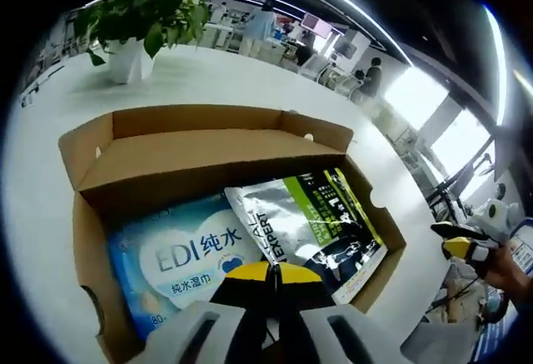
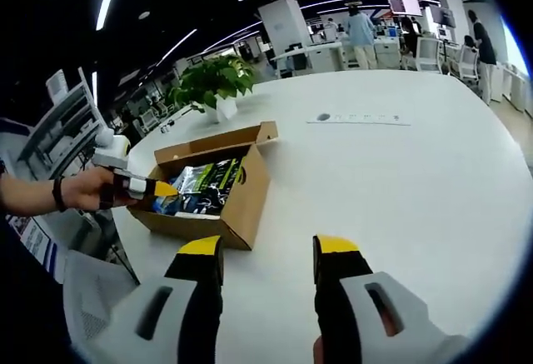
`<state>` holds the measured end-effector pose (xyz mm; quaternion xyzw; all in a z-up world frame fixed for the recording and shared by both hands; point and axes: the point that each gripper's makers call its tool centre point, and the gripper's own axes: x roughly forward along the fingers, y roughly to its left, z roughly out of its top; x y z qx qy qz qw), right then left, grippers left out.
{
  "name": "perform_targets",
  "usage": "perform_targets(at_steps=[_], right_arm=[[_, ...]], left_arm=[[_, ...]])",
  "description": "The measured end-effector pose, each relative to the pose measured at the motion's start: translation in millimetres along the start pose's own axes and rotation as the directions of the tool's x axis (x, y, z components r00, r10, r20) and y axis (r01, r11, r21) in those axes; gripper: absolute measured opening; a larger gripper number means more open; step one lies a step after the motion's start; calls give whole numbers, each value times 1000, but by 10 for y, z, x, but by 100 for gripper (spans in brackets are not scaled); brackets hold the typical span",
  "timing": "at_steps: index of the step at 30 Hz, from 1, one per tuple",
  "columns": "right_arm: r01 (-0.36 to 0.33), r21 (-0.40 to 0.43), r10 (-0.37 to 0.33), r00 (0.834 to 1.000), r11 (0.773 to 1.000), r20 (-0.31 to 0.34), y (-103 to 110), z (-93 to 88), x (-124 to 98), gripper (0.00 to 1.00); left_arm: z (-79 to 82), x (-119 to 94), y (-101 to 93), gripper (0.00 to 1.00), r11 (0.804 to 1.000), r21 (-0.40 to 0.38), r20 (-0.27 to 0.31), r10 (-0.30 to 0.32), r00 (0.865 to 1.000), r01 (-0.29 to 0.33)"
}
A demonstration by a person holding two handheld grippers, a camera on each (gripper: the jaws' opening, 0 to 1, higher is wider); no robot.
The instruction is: Operate the shoe box by opening the lid, removing the specified soft item, and placing it in the target area until the item is outside and the box remains undamaged.
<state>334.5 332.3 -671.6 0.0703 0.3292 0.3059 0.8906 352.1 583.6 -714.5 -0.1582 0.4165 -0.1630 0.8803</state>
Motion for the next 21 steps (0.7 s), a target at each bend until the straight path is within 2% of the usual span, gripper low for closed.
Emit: perform_targets(at_steps=[9, 21], right_arm=[[-36, -43, 35, 999, 998, -27, 168, 37, 154, 40], [-153, -104, 147, 987, 983, -61, 735, 225, 615, 38]], left_arm=[[-35, -75, 97, 1, 1000, -13, 3, 10, 1000, -10], [-72, -167, 238, 1, 1000, -9, 1, 22, 1000, -22]])
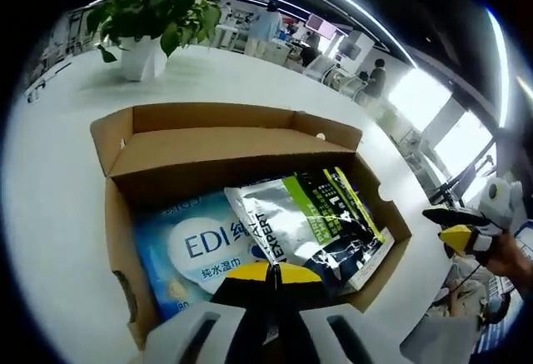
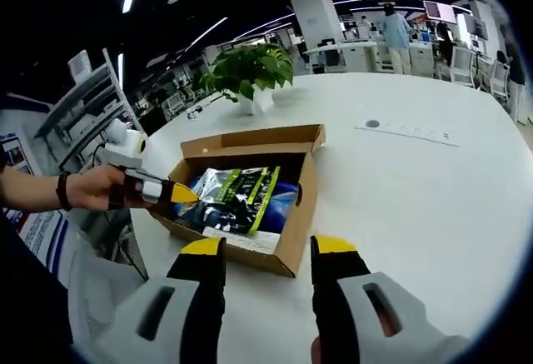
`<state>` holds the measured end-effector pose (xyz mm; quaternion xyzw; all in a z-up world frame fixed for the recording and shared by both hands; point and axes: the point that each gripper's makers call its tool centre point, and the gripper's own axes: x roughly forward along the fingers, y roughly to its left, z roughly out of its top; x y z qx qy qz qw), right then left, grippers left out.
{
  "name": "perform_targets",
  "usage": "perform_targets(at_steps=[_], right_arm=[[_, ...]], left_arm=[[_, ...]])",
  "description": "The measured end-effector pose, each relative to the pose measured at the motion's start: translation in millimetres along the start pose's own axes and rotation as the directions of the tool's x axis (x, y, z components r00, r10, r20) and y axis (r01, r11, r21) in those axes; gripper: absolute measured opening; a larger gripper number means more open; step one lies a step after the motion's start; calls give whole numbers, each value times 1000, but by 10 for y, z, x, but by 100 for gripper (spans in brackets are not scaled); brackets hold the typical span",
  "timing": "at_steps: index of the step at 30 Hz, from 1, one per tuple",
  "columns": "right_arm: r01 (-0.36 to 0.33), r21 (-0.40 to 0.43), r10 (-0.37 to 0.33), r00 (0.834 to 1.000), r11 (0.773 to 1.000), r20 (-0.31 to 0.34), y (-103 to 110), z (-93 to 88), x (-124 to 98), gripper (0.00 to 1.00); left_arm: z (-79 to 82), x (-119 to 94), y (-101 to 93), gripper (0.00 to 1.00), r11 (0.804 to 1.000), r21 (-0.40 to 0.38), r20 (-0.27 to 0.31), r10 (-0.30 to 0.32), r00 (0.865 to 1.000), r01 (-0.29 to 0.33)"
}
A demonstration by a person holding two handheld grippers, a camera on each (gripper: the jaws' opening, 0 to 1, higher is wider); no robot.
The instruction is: Operate the shoe box by opening the lid, removing the specified soft item, and placing it in the target area until the item is outside and the box remains undamaged.
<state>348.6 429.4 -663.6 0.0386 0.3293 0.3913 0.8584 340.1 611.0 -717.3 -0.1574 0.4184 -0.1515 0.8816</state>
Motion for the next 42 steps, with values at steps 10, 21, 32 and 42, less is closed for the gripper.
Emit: perform_targets(at_steps=[10, 21, 32, 42], right_arm=[[-57, -2, 57, 997, 998, -61, 234, 35, 464, 36], [-39, 100, 51, 992, 994, -115, 213, -27, 779, 33], [-32, 79, 45, 984, 996, -172, 233, -109, 948, 20], [-29, 31, 35, 977, 999, -212, 224, -150, 952, 13]], left_arm=[[-8, -35, 107, 1, 1000, -4, 0, 10, 1000, -10], [-77, -35, 175, 1, 1000, -24, -10, 14, 1000, -14], [-107, -15, 184, 1, 999, -38, -17, 14, 1000, -15], [-99, 18, 175, 0, 999, -35, -20, 12, 1000, -13]])
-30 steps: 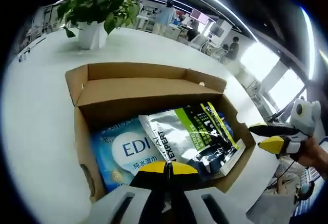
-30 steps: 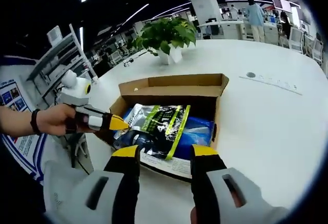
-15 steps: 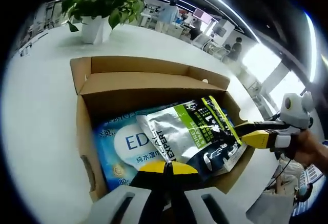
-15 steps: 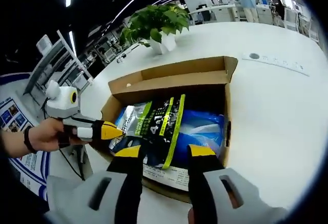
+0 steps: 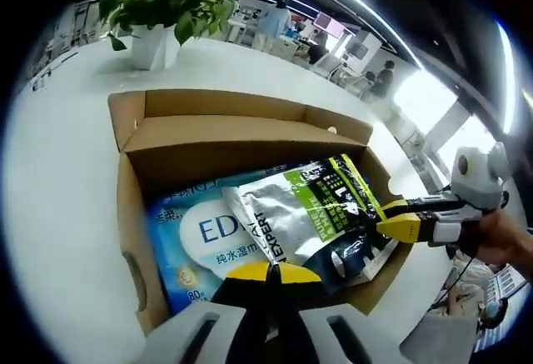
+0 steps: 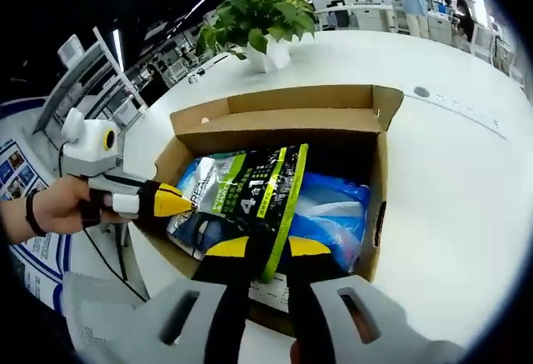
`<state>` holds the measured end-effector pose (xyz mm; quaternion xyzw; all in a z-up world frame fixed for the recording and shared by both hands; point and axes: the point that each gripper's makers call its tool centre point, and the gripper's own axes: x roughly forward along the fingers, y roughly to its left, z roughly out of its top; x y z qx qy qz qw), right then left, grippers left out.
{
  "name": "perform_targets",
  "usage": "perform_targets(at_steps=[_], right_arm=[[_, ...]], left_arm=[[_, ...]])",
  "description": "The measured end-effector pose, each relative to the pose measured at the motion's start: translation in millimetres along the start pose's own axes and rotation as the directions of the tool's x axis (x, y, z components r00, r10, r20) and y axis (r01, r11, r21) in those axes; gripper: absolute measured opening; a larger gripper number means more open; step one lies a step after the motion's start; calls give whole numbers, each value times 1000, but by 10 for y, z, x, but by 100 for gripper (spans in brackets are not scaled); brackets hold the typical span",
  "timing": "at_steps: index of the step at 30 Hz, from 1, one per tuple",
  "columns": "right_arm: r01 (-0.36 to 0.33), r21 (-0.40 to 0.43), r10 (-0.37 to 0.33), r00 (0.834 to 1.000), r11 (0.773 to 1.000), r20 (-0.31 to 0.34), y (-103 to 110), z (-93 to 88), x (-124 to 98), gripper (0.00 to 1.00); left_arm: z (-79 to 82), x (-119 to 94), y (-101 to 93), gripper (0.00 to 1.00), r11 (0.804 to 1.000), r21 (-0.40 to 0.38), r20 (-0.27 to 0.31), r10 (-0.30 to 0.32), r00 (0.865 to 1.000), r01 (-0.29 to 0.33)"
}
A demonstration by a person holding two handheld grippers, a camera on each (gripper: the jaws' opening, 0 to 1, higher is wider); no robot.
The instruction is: Operate the shoe box by opening the lid, removing the specified soft item, and placing it in the target area until the item is outside and the box remains undamaged.
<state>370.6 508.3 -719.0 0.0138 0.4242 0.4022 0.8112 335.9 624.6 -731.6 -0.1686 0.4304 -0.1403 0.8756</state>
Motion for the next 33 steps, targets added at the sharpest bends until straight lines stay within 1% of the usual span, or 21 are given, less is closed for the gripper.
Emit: perform_targets(at_steps=[3, 5, 6, 7, 11, 14, 19, 22, 26, 33], right_arm=[[-5, 15, 5, 1000, 1000, 12, 4, 23, -4, 10], [-4, 13, 3, 1000, 1000, 22, -4, 41, -16, 3], [-10, 22, 10, 999, 1000, 31, -1, 59, -28, 1], [-14, 34, 13, 999, 999, 34, 10, 63, -30, 1], [-10, 32, 9, 999, 999, 35, 6, 65, -61, 1], [-16, 43, 14, 998, 999, 60, 18, 113, -129, 0], [-16, 49, 12, 996, 999, 84, -4, 156, -211, 0], [-14, 50, 9, 995, 999, 96, -6, 175, -270, 0], [-4, 47, 0, 995, 999, 103, -38, 183, -333, 0], [10, 62, -18, 992, 998, 124, -96, 183, -464, 0]], left_arm=[[-2, 2, 10, 0, 1000, 1, -2, 3, 1000, -3], [2, 1, 20, 0, 1000, 4, -1, 6, 1000, -6], [5, 1, 16, 0, 1000, 3, 0, 3, 1000, -3], [7, 2, 9, 0, 1000, 1, 1, -1, 1000, 1], [22, 7, -5, 0, 1000, 4, 7, -5, 1000, 5], [51, 0, -24, 0, 1000, 3, 18, -9, 1000, 9], [135, -39, -114, 0, 1000, 15, 36, -22, 999, 21], [166, -23, -133, 0, 999, 22, 45, -27, 999, 26], [270, -55, -225, 0, 998, 40, 64, -40, 997, 38], [376, -59, -361, 0, 996, 64, 72, -59, 996, 54]])
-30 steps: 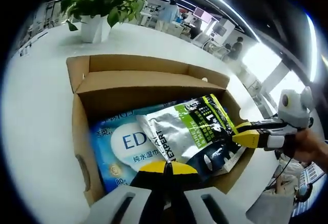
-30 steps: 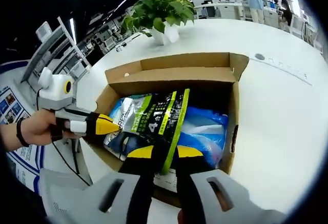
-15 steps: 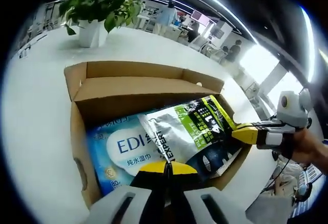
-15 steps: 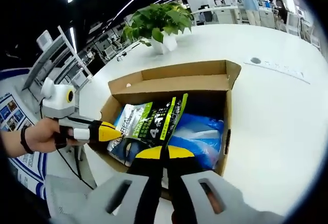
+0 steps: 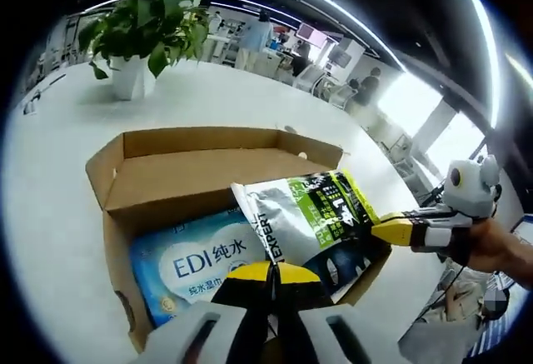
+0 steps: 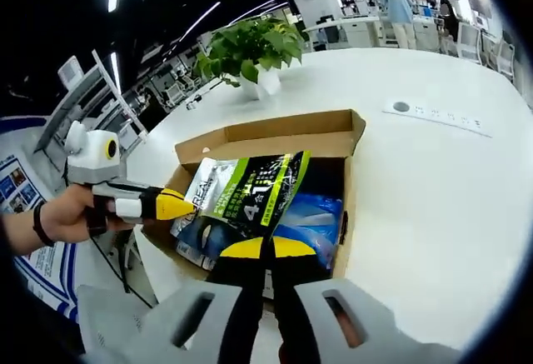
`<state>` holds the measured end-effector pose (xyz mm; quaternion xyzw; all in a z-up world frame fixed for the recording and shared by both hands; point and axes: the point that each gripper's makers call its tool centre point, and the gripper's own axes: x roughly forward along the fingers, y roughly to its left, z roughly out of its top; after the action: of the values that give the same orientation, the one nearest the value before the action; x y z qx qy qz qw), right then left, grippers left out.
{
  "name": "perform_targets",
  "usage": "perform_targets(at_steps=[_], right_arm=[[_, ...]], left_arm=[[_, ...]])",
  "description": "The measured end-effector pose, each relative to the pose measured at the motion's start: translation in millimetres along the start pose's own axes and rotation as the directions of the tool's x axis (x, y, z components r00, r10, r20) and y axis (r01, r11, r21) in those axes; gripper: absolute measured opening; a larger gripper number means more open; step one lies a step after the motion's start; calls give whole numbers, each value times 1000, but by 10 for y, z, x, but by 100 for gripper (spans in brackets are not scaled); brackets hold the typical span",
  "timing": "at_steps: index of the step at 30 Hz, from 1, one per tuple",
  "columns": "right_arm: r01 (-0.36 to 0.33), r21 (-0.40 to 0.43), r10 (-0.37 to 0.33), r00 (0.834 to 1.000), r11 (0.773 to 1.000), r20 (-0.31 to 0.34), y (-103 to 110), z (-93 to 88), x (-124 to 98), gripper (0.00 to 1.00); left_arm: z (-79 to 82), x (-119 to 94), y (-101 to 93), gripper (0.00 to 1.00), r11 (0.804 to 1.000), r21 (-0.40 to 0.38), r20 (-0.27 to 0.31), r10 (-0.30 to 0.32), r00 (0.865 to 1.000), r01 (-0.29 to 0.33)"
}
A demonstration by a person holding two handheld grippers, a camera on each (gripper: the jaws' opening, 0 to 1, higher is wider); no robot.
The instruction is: Operate the shoe box by opening the lid, removing the specified soft item, and placing it in the target area until the item is outside and the box remains undamaged.
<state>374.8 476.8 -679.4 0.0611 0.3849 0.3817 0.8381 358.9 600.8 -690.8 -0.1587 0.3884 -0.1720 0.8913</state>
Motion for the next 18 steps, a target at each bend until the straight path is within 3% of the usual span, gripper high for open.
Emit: perform_targets(at_steps=[6, 18], right_arm=[[23, 14, -23, 999, 1000, 31, -88, 30, -150, 0], [98, 62, -103, 991, 993, 83, -436, -80, -604, 0]], left_arm=[[86, 2, -166, 0, 1000, 11, 11, -28, 1000, 28], [119, 170, -829, 0, 989, 103, -21, -105, 994, 106]])
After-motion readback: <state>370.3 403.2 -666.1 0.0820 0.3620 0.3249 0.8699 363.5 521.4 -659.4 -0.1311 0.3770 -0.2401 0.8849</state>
